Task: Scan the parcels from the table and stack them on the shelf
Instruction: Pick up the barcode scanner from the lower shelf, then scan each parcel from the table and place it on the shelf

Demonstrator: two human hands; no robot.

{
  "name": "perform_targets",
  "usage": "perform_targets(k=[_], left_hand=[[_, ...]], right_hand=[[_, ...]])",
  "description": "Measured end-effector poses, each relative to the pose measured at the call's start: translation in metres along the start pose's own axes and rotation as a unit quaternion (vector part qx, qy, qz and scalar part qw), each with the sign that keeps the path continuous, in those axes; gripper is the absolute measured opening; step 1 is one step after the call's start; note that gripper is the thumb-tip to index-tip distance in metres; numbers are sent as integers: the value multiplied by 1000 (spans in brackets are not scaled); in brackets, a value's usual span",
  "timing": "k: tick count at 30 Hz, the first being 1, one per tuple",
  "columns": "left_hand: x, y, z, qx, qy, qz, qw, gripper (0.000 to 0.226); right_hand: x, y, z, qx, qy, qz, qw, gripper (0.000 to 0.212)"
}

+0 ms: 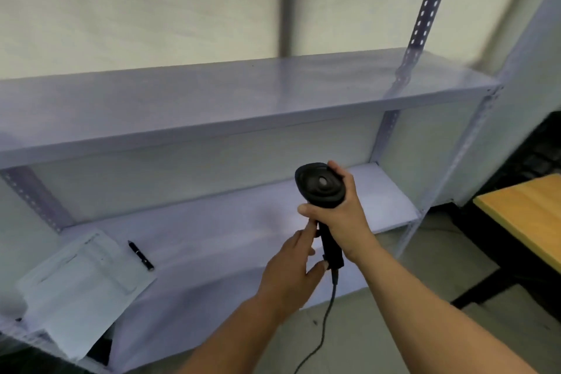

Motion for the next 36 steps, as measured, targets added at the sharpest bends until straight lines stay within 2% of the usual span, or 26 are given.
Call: perform_targets(k=[4, 9, 15, 24, 28, 36], left_hand=[[8, -40, -17, 77, 63, -71, 993, 74], [28, -80, -52, 98, 59, -116, 987, 72], [63, -137, -129, 107, 99, -129, 981, 74], [105, -229, -283, 95, 193, -176, 961, 76], [118, -252, -348, 89, 220, -179, 955, 77], [136, -290, -446, 104, 252, -173, 947, 71]], right_hand=[[-12, 23, 57, 3, -61, 33, 998, 83], [-40, 46, 139, -6, -126, 77, 989, 83], [-88, 48, 252, -3, -193, 83, 978, 73], [-167, 28, 416, -65, -298, 80, 949, 80], [-194, 7, 473, -97, -321, 60, 940, 88], [-239, -16, 557, -120, -382, 49, 915, 83]])
Point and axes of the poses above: each hand's wrist, its own x-axis towards the middle knuckle, its own z-axis out of the back of the hand, y = z × x, the point moved 3 cm from there along x, towards the middle knuckle, and after that the axes turned 11 degrees about -x, right-handed, at the moved point
